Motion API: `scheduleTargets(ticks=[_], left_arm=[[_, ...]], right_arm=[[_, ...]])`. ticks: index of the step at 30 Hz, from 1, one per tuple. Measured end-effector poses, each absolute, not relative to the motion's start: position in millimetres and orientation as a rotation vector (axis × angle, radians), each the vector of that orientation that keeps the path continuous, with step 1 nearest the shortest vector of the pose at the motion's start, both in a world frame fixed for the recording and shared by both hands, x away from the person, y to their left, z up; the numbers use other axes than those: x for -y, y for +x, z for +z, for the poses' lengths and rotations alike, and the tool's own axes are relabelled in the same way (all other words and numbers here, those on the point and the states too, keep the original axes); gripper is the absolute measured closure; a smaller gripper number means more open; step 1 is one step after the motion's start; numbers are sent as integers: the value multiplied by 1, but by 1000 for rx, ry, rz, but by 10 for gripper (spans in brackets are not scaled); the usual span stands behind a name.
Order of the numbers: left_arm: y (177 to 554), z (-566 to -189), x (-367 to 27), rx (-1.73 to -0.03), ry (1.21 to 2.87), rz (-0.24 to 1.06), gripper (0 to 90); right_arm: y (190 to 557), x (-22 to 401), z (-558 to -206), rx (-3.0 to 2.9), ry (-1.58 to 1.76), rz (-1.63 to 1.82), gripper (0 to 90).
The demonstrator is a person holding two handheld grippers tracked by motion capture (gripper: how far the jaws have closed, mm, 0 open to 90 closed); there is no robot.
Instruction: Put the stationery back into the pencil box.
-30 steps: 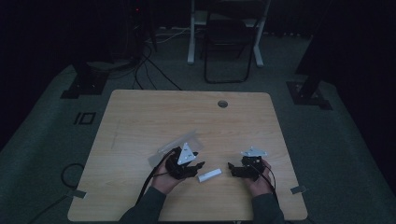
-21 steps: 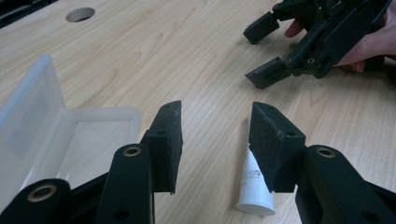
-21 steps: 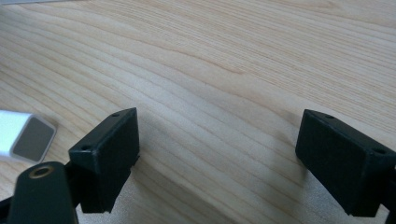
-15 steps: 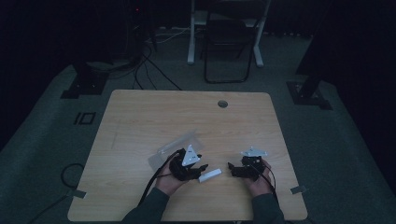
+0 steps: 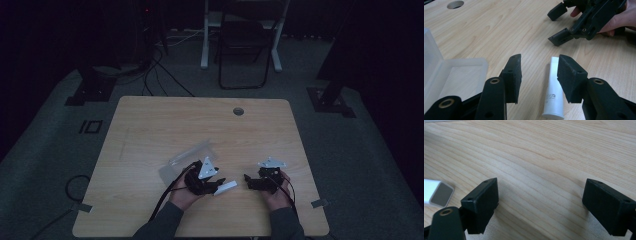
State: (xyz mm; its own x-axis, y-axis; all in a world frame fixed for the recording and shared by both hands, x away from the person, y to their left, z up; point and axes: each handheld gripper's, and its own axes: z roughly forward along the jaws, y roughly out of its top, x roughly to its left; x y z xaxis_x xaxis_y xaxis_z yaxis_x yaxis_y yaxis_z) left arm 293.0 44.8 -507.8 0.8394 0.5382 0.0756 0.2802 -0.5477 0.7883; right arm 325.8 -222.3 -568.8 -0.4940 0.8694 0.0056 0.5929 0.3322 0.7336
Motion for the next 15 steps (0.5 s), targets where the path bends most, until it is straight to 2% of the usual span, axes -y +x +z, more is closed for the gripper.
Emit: scheduleTargets(ticks=[15], left_arm=[[293,-515,-37,-584,2197,372,546]], right_arm=[[326,222,-569,-2214,1292,971,133]])
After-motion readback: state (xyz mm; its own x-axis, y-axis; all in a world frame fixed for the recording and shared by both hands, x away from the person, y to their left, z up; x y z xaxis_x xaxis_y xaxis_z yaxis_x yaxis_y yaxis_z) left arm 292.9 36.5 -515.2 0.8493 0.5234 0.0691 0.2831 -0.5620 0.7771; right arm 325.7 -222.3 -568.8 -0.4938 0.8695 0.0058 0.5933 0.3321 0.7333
